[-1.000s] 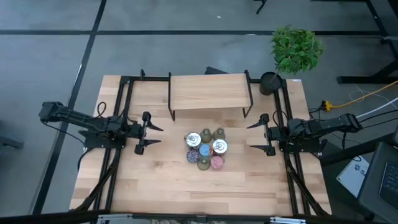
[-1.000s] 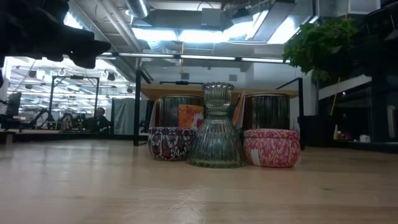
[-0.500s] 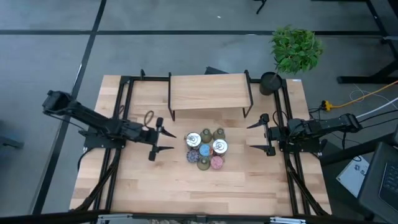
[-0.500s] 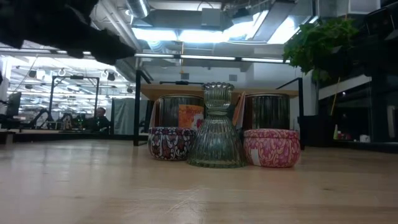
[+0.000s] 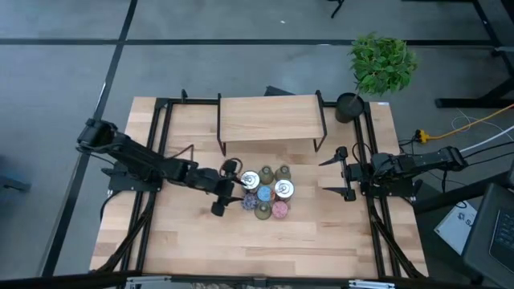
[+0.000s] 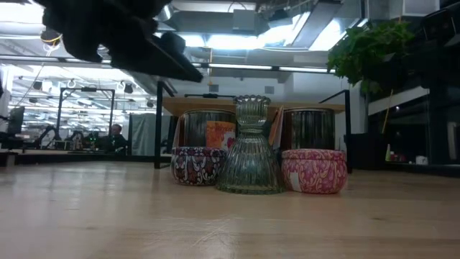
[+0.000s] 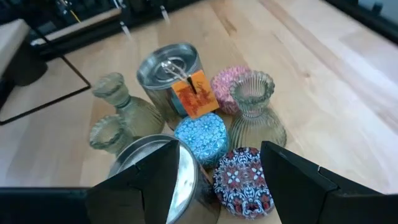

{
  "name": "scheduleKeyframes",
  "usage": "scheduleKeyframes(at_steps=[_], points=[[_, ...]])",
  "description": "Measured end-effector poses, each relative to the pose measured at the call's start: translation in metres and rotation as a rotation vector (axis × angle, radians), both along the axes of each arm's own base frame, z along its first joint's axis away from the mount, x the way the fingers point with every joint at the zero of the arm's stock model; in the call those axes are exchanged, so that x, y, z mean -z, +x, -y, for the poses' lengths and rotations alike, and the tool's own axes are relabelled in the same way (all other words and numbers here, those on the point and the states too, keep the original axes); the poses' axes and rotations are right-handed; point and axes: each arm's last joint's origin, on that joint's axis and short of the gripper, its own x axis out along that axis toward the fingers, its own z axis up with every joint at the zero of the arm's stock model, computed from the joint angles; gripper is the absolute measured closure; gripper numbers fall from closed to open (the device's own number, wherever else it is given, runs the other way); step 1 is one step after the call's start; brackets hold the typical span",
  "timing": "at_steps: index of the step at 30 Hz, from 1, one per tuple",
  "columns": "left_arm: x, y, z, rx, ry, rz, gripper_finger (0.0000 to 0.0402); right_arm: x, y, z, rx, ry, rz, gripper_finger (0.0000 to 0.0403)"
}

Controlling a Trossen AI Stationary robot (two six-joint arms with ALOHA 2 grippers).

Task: Pick & Place candle stick holders
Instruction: Put the orange scented candle on the shelf

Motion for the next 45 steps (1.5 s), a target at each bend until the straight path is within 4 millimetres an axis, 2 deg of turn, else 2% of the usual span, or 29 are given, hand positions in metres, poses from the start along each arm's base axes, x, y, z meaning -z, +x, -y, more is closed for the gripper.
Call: scheduleKeyframes(at_steps=[6,11,20,25,38,41,45], points=[[0.019,0.005,0.001,0.069,0.14,-0.102,0.018,0.0,0.0,0.0,0.0,0.0,0.0,0.0005],[0.029,0.011,0.001,0.092,0.23,-0.11,0.018,0.0,0.0,0.0,0.0,0.0,0.0,0.0005],[0.028,0.012,-0.002,0.04,0.245,-0.095,0.0187,0.0,0.0,0.0,0.0,0.0,0.0,0.0005],[0.03,0.012,-0.007,0.03,0.195,-0.118,0.0227,0.0,0.0,0.0,0.0,0.0,0.0,0.0005],[0.029,0.013,-0.014,-0.012,0.17,-0.123,0.0379,0.0,0.0,0.0,0.0,0.0,0.0,0.0005],[0.03,0.013,-0.014,-0.007,0.168,-0.131,0.0394,0.0,0.0,0.0,0.0,0.0,0.0,0.0005],[0.03,0.012,-0.014,0.01,0.198,-0.138,0.0391,0.0,0.0,0.0,0.0,0.0,0.0,0.0005]])
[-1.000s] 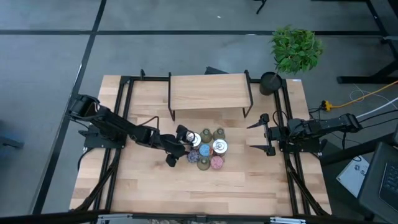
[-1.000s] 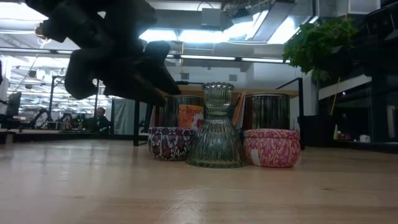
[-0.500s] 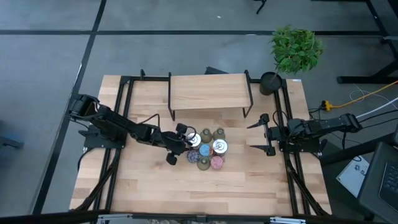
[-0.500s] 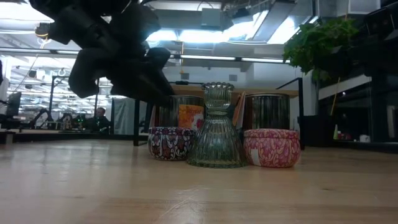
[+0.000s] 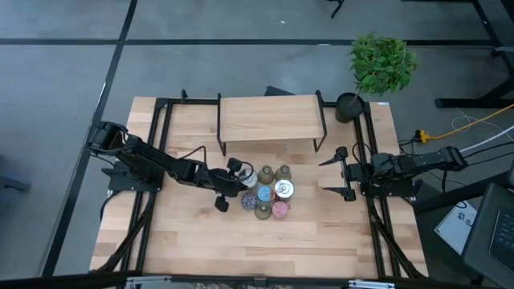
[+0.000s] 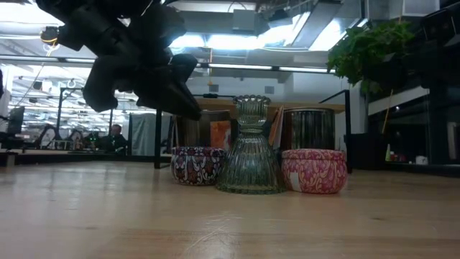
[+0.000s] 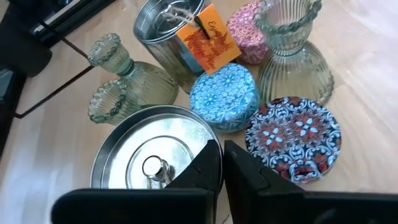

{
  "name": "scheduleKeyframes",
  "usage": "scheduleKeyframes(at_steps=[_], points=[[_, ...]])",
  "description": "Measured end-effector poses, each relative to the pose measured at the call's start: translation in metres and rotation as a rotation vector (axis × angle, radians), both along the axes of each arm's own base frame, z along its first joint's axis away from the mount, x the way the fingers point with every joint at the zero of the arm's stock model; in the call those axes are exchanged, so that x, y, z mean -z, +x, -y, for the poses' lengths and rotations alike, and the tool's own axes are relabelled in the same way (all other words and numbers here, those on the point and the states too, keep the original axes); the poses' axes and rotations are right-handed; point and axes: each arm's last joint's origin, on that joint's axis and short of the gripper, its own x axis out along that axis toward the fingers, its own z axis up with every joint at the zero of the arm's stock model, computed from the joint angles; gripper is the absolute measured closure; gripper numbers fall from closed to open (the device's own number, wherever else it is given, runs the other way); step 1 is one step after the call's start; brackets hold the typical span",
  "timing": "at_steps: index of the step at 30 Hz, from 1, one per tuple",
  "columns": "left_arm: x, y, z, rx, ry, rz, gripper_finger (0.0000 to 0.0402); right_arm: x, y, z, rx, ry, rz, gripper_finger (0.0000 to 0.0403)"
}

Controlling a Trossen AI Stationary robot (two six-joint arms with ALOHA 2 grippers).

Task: Pick & Place candle stick holders
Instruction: Put the orange scented candle on the shelf

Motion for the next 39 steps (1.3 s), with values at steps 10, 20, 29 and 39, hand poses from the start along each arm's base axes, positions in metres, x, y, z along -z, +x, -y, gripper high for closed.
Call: scheduleKeyframes(at_steps=[10,20,29,39], points=[[0.001,-0.004,0.009,0.004,0.058,-0.006,0.0398,0.0,0.0,0.0,0.0,0.0,-0.001,0.0005],[-0.017,-0.014,0.009,-0.028,0.009,0.026,0.0399,0.0,0.0,0.0,0.0,0.0,-0.001,0.0005],[-0.037,-0.021,0.005,-0.024,0.028,0.097,0.0399,0.0,0.0,0.0,0.0,0.0,0.0,0.0005],[-0.079,-0.042,-0.01,0.027,-0.024,0.236,0.04,0.0,0.0,0.0,0.0,0.0,0.0,0.0005]])
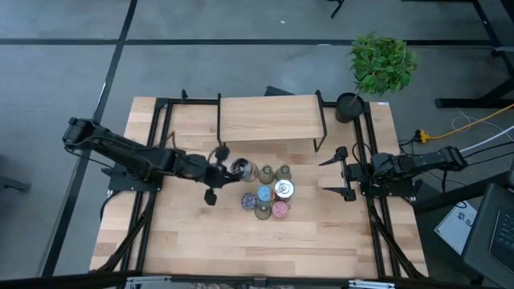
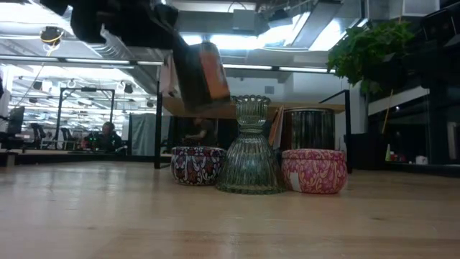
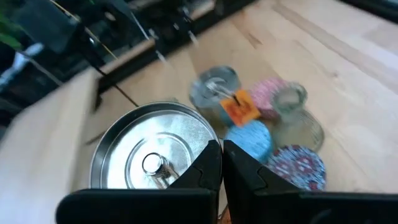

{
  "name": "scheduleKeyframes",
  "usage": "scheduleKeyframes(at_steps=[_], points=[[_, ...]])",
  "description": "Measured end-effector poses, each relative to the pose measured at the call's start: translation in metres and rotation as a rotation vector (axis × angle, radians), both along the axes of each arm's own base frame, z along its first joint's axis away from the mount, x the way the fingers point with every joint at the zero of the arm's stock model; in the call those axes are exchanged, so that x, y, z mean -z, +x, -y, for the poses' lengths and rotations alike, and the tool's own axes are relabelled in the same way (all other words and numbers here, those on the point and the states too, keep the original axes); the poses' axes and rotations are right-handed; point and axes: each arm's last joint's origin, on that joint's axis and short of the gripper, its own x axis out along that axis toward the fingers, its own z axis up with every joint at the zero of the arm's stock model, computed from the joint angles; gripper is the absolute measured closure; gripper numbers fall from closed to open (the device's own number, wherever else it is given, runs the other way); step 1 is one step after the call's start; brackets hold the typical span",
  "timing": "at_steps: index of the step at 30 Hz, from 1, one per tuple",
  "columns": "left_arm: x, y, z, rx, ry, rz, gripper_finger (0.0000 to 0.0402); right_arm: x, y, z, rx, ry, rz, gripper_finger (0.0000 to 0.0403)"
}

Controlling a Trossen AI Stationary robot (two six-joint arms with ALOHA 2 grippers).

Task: Pick & Place candle stick holders
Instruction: Put the orange scented candle on the shelf

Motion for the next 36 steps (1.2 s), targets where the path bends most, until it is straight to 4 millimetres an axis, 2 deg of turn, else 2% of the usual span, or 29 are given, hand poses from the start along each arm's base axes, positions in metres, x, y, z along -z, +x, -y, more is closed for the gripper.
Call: scheduleKeyframes(at_steps=[5,10,21,28,36], points=[[-0.025,-0.009,-0.014,-0.026,-0.006,0.096,0.04,0.0,0.0,0.0,0.0,0.0,0.0,0.0005],[-0.051,-0.007,-0.026,-0.073,0.004,0.169,0.04,0.0,0.0,0.0,0.0,0.0,0.0,0.0005],[-0.107,0.013,-0.073,-0.291,0.002,0.07,0.04,0.0,0.0,0.0,0.0,0.0,0.0,0.0005],[-0.127,0.022,-0.115,-0.464,-0.081,-0.027,0.04,0.0,0.0,0.0,0.0,0.0,0.0,0.0005],[-0.122,0.016,-0.167,-0.587,-0.26,-0.062,0.04,0.0,0.0,0.0,0.0,0.0,0.0,0.0005]])
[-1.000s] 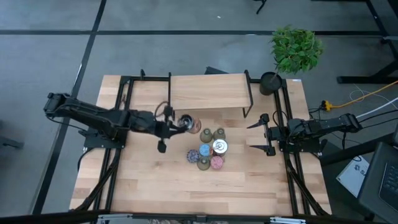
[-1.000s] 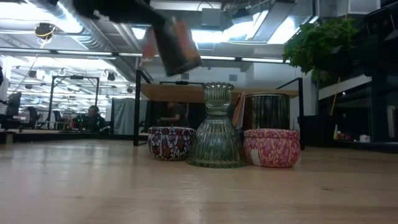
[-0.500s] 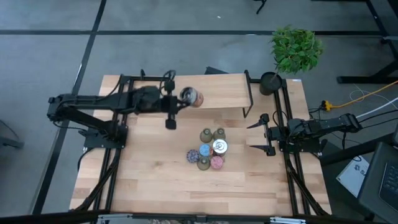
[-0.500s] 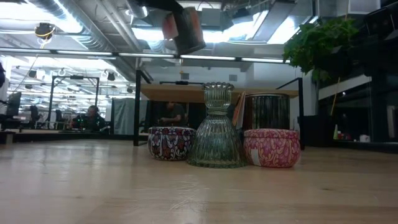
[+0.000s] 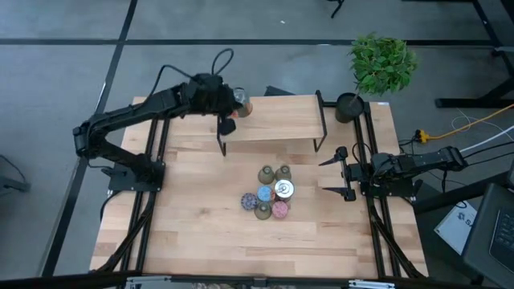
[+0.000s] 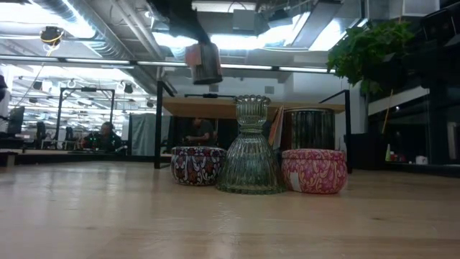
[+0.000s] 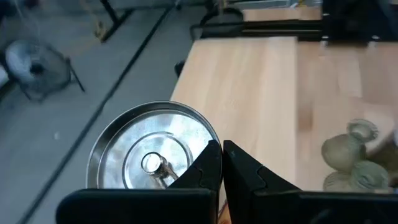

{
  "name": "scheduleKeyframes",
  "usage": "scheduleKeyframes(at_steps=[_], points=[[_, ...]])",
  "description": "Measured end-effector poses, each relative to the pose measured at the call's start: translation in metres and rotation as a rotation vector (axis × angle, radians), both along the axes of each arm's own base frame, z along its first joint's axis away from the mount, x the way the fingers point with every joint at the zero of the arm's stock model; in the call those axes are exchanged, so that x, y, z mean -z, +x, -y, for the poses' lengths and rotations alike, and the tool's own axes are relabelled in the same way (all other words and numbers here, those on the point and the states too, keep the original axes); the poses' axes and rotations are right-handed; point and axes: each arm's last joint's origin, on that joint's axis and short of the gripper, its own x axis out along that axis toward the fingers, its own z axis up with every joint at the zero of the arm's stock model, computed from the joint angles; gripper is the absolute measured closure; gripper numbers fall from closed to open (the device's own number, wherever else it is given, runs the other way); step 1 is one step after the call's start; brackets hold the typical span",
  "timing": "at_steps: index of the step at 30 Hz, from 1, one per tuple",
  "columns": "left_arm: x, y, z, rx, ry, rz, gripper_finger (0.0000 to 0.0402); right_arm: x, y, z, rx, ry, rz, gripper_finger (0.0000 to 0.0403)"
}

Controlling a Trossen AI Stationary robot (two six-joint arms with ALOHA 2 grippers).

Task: Pick & Place candle stick holders
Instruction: Put the orange scented candle on the shelf

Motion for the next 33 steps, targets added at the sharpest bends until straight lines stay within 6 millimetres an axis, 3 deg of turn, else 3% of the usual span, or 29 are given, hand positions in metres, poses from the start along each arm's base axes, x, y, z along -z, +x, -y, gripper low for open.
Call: scheduleKeyframes(at_steps=[5,11,25,33], points=[[0.015,-0.003,-0.025,-0.096,-0.067,-0.04,0.04,0.0,0.0,0.0,0.0,0.0,0.0,0.0005],[0.027,0.001,-0.038,-0.138,-0.112,-0.067,0.04,0.0,0.0,0.0,0.0,0.0,0.0,0.0005],[0.038,0.004,-0.038,-0.175,-0.133,-0.134,0.0398,0.0,0.0,0.0,0.0,0.0,0.0,0.0005],[0.038,0.004,-0.038,-0.173,-0.131,-0.144,0.037,0.0,0.0,0.0,0.0,0.0,0.0,0.0005]])
